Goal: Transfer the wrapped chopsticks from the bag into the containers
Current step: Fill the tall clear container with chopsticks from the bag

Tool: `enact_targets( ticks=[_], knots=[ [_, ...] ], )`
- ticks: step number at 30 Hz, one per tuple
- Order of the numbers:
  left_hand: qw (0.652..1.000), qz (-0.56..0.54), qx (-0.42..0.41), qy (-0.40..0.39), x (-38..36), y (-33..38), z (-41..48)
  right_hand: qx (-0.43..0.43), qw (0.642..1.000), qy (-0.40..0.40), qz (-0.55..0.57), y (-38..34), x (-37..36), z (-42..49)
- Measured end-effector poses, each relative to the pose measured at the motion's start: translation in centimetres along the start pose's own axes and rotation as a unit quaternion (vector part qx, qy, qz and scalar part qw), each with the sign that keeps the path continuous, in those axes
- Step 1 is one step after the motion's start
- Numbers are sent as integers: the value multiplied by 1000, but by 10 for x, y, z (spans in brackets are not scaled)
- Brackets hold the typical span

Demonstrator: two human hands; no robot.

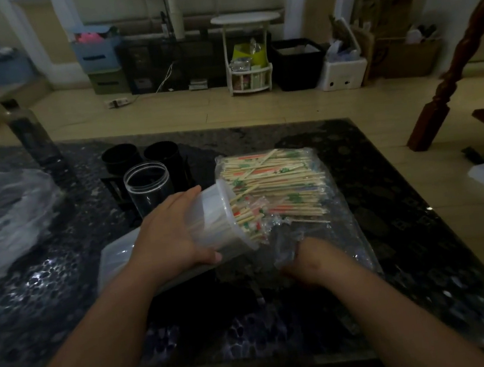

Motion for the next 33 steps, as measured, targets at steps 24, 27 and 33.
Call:
enact_targets(
  ticks=[24,27,33],
  knots=[
    [1000,-6,17,-9,-2,-7,7,51,963,46,-262,-31,19,60],
    [1000,-10,17,-9,-2,-8,6,52,963,36,-263,-33,20,64],
    [1000,-4,17,-10,-2,-9,6,48,955,40,-292,-29,23,74]
  ],
)
Point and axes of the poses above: each hand's wrist, its own z-axis towards the middle knuckle, its own x-axis out of the back of the hand, y = z × x, the point moved 4 cm from there along z, towards the middle knuckle, and after that the axes turned 1 degree about z, right-handed, at the moved point
